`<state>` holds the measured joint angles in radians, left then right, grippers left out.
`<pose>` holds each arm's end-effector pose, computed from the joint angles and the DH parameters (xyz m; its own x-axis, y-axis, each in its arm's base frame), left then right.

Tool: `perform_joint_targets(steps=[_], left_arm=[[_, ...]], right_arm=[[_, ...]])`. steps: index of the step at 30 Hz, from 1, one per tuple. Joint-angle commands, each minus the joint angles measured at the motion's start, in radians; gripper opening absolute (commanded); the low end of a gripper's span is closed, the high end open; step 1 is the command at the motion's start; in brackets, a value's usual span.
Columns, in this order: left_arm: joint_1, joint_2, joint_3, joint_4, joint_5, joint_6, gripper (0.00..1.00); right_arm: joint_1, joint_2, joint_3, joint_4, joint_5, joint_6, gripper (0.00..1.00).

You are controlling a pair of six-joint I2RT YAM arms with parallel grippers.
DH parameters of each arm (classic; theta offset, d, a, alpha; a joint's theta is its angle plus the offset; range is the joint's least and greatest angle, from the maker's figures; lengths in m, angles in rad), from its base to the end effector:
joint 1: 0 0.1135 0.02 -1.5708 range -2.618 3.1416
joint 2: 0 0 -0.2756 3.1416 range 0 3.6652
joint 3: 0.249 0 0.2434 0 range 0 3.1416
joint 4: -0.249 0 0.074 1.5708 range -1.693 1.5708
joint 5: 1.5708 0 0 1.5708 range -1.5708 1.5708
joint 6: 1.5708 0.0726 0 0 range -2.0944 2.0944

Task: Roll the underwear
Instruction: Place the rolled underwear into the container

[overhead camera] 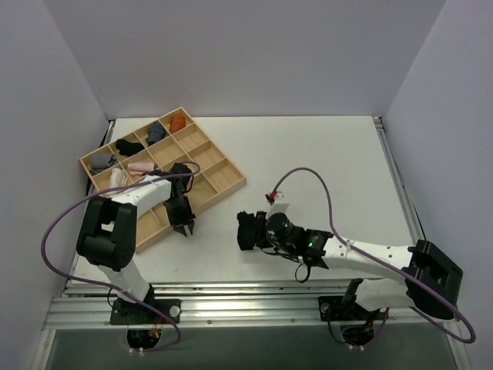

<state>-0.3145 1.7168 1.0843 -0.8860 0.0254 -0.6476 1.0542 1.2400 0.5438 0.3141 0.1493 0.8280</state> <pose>0.2785 -0.0925 0.1487 -0.9447 -0.3269 -0.0264 -0.3252 0.9442 -0.0518 0.1503 0.2427 0.2145 -0.7077 0.2289 -0.6684 -0.3998 0.6503 0.6460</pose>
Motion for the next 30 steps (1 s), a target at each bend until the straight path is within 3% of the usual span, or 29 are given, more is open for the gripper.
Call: perform_joint_targets(steps=[1,5,8,12,18,25,30], left_arm=[[-0.034,-0.034,-0.029,0.068,0.033,0.002,0.28],[-0.089,-0.052,-0.041,0.075,0.042,-0.029,0.26],[-0.118,-0.08,-0.041,0.065,0.034,-0.052,0.29],[-0.12,-0.131,-0.018,0.033,0.034,-0.057,0.36],[-0.101,-0.22,0.057,-0.068,-0.016,-0.055,0.38],[-0.057,-0.359,0.078,-0.097,-0.016,-0.063,0.4],[-0.035,-0.372,0.077,-0.119,-0.013,-0.053,0.4]], right_arm=[[-0.104,-0.008,0.132,-0.076,0.064,-0.113,0.0],[-0.212,0.112,0.275,-0.084,0.047,-0.205,0.0],[-0.287,0.231,0.41,-0.073,0.004,-0.268,0.0],[-0.332,0.403,0.606,-0.095,-0.031,-0.334,0.0],[-0.362,0.614,0.839,-0.106,-0.088,-0.357,0.0],[-0.373,0.803,0.966,-0.055,-0.167,-0.317,0.0],[-0.369,0.871,0.967,0.002,-0.16,-0.233,0.0]])
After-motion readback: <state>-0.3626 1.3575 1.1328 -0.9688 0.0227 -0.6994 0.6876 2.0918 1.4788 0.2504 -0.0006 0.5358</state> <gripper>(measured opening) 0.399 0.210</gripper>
